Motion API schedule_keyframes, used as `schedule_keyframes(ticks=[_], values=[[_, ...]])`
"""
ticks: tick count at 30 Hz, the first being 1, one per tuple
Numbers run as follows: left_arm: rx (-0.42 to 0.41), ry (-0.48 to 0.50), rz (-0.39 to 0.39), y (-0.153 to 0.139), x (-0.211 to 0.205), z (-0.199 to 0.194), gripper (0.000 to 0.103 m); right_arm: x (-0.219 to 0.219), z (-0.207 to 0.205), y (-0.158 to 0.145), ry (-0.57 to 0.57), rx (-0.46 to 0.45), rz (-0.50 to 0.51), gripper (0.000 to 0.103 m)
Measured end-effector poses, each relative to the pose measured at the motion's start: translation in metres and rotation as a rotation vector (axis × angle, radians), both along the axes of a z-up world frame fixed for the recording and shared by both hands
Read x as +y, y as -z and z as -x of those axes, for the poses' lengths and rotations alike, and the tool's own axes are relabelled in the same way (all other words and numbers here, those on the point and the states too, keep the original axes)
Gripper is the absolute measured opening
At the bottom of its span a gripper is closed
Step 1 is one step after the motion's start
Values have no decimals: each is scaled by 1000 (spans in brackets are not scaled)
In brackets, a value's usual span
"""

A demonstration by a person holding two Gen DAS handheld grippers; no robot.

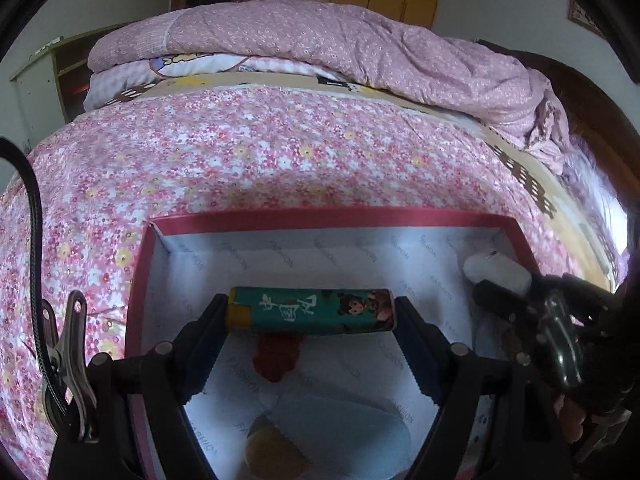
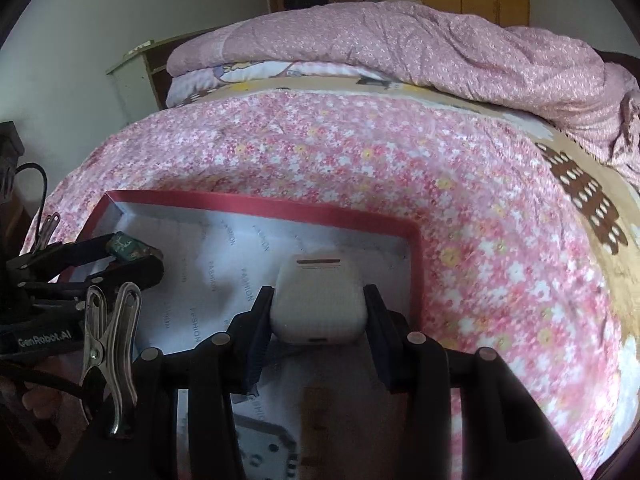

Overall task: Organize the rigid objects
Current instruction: 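Carry the green tube into the tray with the left tool while the right tool carries the earbud case, then open both tools to drop the tube and earbud case, then withdraw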

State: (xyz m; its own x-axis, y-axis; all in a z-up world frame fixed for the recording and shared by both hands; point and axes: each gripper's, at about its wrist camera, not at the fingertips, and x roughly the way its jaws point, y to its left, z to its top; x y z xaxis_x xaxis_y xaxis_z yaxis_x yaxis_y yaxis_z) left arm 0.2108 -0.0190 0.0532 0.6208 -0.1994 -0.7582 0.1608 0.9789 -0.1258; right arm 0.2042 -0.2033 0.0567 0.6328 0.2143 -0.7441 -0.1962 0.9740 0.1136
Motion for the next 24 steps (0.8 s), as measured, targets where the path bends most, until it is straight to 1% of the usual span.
schedule_keyframes(ticks=[5, 8, 12, 14, 16, 18, 20, 24], values=[[-11, 25, -53, 4, -6, 5, 84, 4, 9, 5, 22, -2, 30, 44], [-28, 8, -65, 6, -6, 8, 84, 5, 9, 5, 15, 1, 42, 44], [-28, -4, -88, 6, -10, 10, 84, 1, 9, 4, 20, 1, 6, 44], [-14, -14, -65, 5, -8, 11, 84, 0, 10, 3, 21, 0, -6, 44], [2, -28, -21, 3, -4, 13, 84, -3, 13, 1, 22, -1, -30, 47], [12, -46, 15, 0, 0, 15, 84, -4, 18, -3, 24, -16, -45, 51], [13, -58, 20, -2, 1, 18, 84, -3, 24, -7, 22, -33, -44, 53], [-2, -60, 0, -9, -1, 28, 84, -3, 38, -16, 4, -69, -31, 55]])
